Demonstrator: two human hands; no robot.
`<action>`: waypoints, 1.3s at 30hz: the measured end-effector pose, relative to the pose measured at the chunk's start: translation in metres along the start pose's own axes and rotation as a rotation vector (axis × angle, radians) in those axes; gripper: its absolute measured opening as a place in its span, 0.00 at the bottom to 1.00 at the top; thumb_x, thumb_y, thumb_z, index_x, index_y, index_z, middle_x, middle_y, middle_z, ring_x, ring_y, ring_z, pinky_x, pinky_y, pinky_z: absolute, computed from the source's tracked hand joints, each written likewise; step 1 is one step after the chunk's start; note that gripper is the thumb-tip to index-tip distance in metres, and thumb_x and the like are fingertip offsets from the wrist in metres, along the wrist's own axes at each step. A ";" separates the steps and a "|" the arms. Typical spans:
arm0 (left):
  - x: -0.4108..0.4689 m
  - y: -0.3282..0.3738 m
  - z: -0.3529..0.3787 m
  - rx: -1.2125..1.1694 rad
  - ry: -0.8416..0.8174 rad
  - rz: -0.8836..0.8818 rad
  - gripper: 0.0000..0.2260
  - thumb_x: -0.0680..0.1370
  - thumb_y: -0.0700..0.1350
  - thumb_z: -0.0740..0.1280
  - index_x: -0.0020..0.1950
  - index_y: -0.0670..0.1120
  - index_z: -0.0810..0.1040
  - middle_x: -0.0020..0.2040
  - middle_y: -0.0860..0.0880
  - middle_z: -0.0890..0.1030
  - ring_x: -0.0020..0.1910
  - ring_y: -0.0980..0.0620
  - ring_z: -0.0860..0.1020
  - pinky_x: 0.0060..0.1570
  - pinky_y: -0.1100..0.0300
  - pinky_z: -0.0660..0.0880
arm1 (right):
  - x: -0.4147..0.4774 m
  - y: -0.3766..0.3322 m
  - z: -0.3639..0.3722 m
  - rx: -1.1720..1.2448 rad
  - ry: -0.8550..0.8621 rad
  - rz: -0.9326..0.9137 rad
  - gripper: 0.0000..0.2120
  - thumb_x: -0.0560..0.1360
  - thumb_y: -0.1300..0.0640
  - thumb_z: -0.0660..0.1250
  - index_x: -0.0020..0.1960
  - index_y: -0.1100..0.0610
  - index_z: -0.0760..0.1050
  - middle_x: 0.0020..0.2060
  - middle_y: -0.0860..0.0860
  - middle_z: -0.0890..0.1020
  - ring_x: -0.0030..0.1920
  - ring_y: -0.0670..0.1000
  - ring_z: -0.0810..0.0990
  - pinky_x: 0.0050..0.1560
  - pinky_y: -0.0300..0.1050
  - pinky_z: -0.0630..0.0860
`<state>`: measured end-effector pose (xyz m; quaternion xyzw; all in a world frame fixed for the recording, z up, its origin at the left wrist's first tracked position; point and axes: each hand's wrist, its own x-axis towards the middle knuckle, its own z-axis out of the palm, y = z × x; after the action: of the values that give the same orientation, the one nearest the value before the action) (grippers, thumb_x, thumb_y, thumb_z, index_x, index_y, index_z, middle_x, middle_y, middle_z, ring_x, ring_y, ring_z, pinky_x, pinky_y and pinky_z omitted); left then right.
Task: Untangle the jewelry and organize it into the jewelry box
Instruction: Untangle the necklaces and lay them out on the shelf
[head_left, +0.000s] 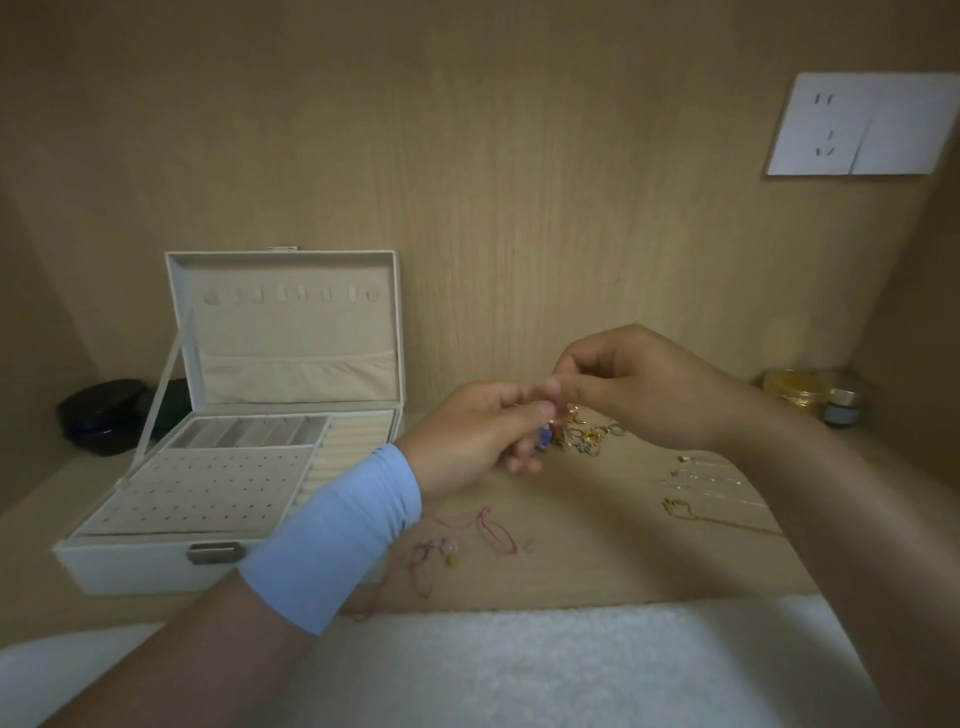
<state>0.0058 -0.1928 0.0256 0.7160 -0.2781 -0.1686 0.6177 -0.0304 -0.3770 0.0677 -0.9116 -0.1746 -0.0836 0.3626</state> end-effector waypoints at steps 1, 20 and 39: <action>0.000 0.000 -0.001 -0.001 -0.012 -0.011 0.08 0.82 0.42 0.62 0.53 0.40 0.79 0.27 0.52 0.68 0.25 0.55 0.67 0.47 0.55 0.80 | -0.004 0.001 -0.003 0.010 0.002 0.024 0.12 0.78 0.50 0.69 0.39 0.55 0.82 0.34 0.59 0.81 0.32 0.48 0.70 0.35 0.45 0.69; 0.032 -0.018 0.059 0.991 -0.131 0.002 0.05 0.75 0.48 0.68 0.42 0.51 0.83 0.39 0.57 0.81 0.41 0.57 0.76 0.44 0.63 0.71 | -0.156 0.099 -0.081 -0.242 0.065 0.581 0.10 0.77 0.49 0.71 0.40 0.53 0.83 0.29 0.46 0.82 0.28 0.43 0.76 0.35 0.45 0.76; 0.027 -0.036 0.083 1.150 -0.194 0.032 0.03 0.78 0.52 0.67 0.51 0.56 0.78 0.50 0.57 0.77 0.50 0.56 0.76 0.53 0.63 0.71 | -0.172 0.117 -0.046 -0.608 -0.001 0.607 0.07 0.73 0.54 0.68 0.44 0.42 0.82 0.46 0.40 0.83 0.51 0.48 0.80 0.52 0.47 0.78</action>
<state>-0.0146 -0.2722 -0.0219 0.9134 -0.3910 -0.0460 0.1038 -0.1469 -0.5320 -0.0207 -0.9871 0.1340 -0.0201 0.0856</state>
